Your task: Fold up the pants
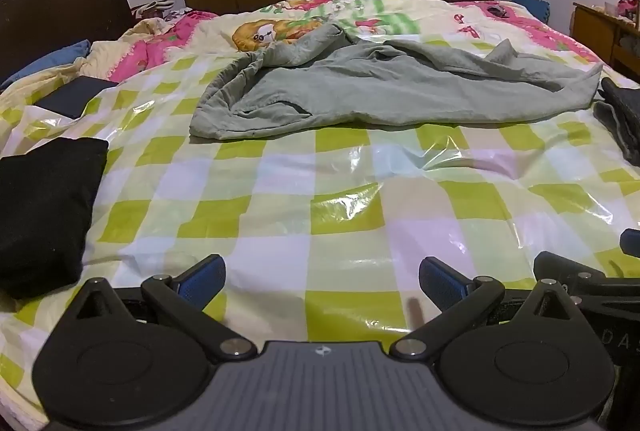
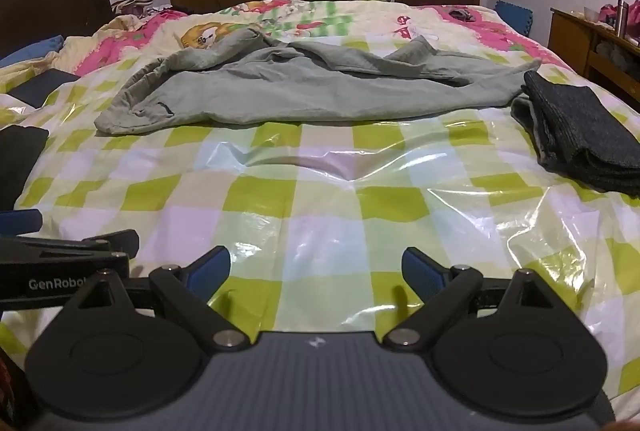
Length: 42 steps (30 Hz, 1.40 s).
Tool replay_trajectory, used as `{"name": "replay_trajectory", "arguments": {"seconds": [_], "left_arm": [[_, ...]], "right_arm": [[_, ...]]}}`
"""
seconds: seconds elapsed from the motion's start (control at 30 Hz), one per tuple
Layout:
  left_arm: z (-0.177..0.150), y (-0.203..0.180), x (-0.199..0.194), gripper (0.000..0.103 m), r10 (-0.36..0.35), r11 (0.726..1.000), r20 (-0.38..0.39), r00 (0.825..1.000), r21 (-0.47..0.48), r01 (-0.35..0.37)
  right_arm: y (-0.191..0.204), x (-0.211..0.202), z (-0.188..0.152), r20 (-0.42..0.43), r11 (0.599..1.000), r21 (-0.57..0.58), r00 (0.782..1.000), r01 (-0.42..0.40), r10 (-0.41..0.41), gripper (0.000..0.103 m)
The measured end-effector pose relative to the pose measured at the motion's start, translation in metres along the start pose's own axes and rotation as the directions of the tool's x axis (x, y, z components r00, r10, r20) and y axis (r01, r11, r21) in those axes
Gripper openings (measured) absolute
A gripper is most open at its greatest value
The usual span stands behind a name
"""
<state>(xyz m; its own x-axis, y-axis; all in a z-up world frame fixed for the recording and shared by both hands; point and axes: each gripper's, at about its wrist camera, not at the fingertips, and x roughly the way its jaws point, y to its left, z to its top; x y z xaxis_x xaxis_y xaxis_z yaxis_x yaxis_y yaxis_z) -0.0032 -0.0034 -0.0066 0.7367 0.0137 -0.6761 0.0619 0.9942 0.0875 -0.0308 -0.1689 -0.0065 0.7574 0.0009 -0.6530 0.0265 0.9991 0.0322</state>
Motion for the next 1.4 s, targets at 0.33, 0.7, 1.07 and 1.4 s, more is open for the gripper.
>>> {"name": "replay_trajectory", "arguments": {"seconds": [0.33,0.7,1.07,1.4], "left_arm": [[0.0,0.001,-0.001,0.103,0.0,1.0,0.003,1.0,-0.001,0.0],[0.0,0.001,0.0,0.103,0.001,1.0,-0.004,1.0,-0.005,-0.001],[-0.001,0.0,0.004,0.103,0.002,1.0,-0.005,1.0,-0.008,-0.002],[0.027,0.031,0.02,0.103,0.012,1.0,0.042,0.999,-0.022,-0.011]], "right_arm": [[0.001,0.0,-0.001,0.002,1.0,0.011,1.0,-0.01,0.01,0.093],[-0.001,0.0,-0.001,-0.004,1.0,0.013,1.0,-0.012,0.012,0.093],[0.002,0.003,-0.002,-0.001,1.0,0.01,1.0,-0.015,0.015,0.093],[0.026,0.017,0.042,0.068,0.993,-0.085,0.994,-0.078,0.084,0.093]]}}
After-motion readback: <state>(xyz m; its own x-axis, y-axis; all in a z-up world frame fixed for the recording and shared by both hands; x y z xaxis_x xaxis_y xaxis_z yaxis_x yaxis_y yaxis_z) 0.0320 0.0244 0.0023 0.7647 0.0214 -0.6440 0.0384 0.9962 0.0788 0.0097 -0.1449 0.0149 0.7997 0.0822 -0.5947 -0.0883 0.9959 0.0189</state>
